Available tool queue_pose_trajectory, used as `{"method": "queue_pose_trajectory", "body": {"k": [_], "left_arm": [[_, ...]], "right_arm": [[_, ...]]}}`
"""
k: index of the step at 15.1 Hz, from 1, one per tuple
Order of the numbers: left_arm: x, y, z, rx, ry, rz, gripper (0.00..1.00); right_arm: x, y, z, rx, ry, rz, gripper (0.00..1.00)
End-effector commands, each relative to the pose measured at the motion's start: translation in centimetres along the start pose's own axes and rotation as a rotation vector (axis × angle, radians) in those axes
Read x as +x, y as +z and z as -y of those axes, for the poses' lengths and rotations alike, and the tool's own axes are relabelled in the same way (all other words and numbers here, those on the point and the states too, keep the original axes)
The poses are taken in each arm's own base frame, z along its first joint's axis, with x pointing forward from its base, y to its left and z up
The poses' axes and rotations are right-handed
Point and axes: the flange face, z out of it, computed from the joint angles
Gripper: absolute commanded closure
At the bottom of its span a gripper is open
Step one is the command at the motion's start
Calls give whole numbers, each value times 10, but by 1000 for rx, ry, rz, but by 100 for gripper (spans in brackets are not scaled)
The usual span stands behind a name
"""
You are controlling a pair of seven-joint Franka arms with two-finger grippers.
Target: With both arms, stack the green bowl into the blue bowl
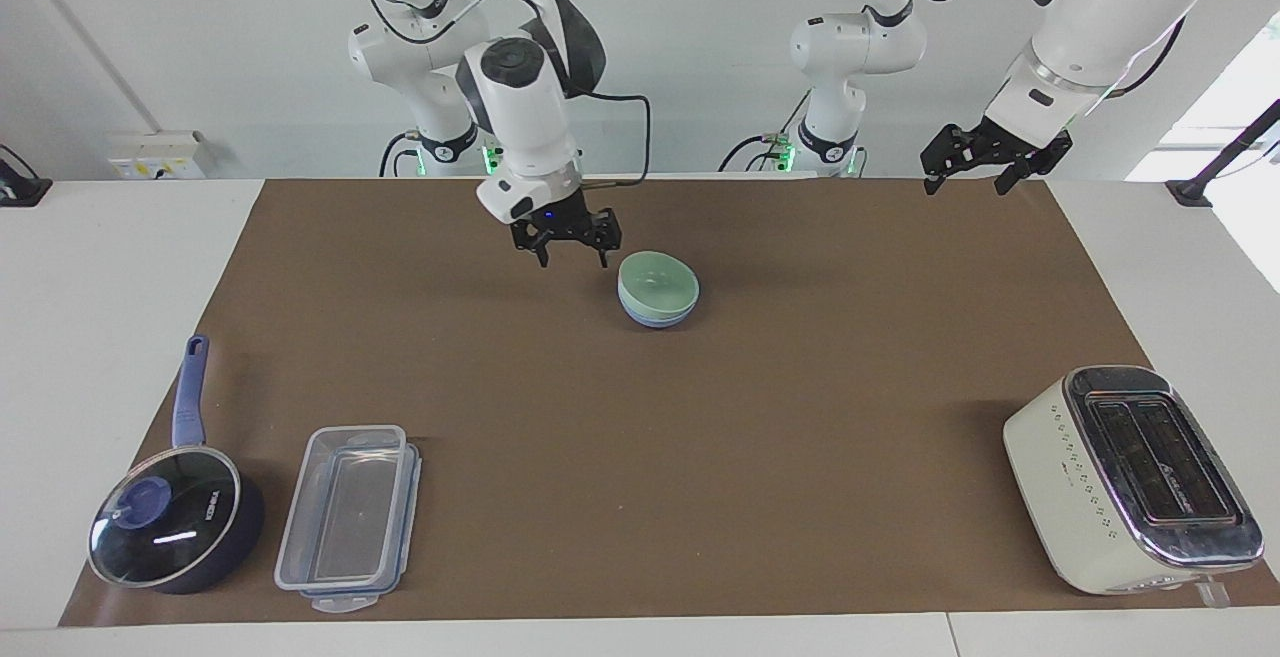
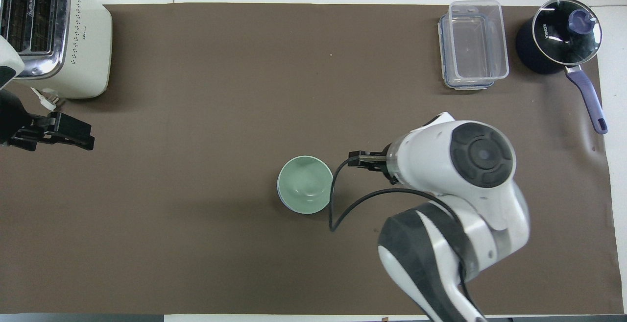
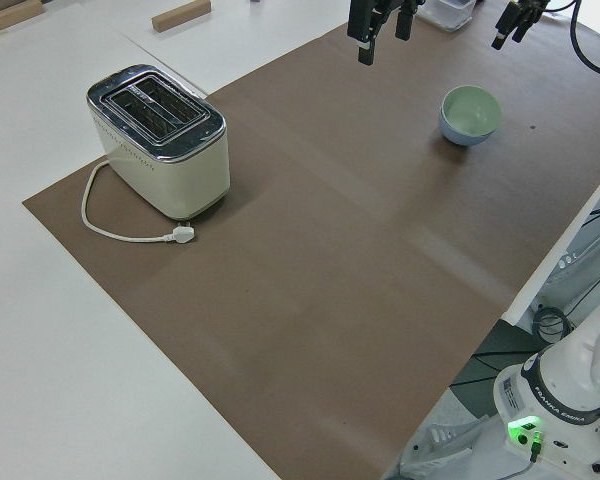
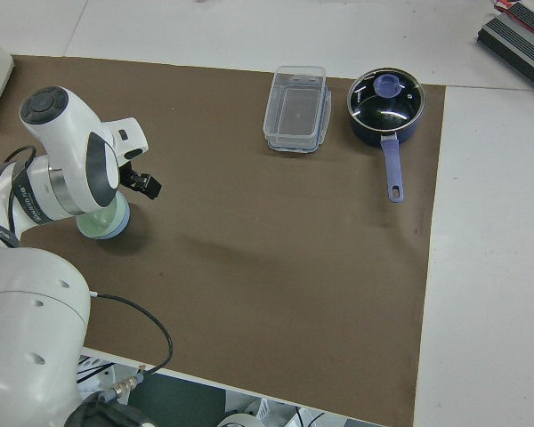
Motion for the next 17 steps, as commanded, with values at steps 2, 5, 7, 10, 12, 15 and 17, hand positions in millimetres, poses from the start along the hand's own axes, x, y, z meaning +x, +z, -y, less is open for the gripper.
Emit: {"method": "queue_pose_trajectory", "body": {"k": [2,5,7,10,12,15,17], "left_arm": [[-8,0,-4,-7,0,-7,0],[-7,-1,-5,-7,6,-11,0],[-7,-1,-4,-5,2,-13,0],[-7,-1,-4,-5,10,-13,0],[-6,0,-4,-5,5,-13,0],[-6,0,-4,-5,8,-13,0],[-7,-1,-3,-6,2,-15,0]], "right_arm": [[21,-49,-81,-28,-30,-39,0],[48,-89,-118,-133,-54,-69,0],[69,-111,-135,-185,-69,-77,0],[95,-144,-148,-183,-35,-70,0],[100,-162,-151,-180,-13,-33,0],[100,-174,-151,-183,-6,7,0],[98,-176,-166,-176,20,27,0]]}}
